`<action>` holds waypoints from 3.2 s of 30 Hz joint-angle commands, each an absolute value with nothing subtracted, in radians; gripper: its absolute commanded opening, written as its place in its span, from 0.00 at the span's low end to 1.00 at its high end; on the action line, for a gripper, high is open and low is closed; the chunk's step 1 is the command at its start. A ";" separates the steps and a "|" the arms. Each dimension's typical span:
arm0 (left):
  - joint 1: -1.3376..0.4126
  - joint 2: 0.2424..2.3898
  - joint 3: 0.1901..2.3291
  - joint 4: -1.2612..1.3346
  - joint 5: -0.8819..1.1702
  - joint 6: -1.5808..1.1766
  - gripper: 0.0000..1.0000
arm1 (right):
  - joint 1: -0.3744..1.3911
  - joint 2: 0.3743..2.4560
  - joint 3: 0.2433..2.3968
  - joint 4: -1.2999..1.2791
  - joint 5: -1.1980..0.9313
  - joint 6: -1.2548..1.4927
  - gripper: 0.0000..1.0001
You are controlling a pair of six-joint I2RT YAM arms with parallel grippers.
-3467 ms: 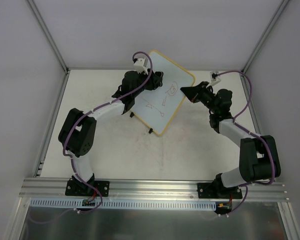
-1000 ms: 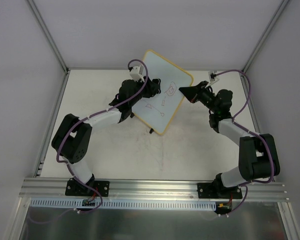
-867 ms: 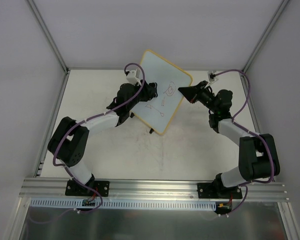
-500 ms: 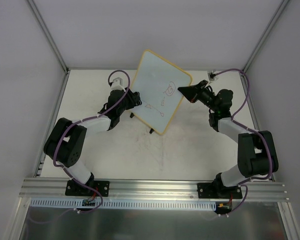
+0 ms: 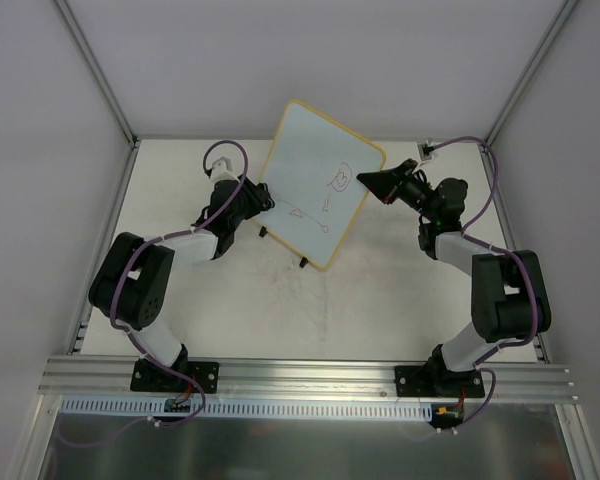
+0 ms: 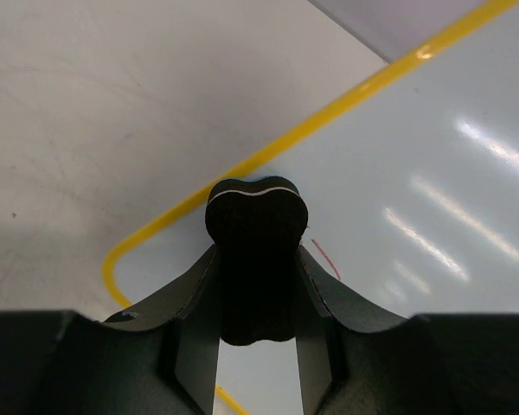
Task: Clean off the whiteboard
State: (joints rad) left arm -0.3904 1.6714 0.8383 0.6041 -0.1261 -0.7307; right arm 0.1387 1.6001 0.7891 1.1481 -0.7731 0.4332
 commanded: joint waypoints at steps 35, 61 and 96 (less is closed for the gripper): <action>-0.606 1.707 0.888 0.989 -0.160 -0.646 0.00 | 0.138 1.609 0.802 1.204 -0.871 0.390 0.00; -0.462 1.818 0.687 1.095 -0.264 -0.790 0.00 | 0.138 1.603 0.799 1.206 -0.871 0.394 0.00; -0.672 1.692 0.778 1.054 -0.259 -0.735 0.00 | 0.138 1.608 0.801 1.204 -0.868 0.393 0.00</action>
State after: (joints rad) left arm -0.6228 1.7546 0.7399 1.0328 -0.2977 -0.7250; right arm 0.1246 1.6005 0.7891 1.1374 -0.7692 0.4450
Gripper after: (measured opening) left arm 0.325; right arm 0.086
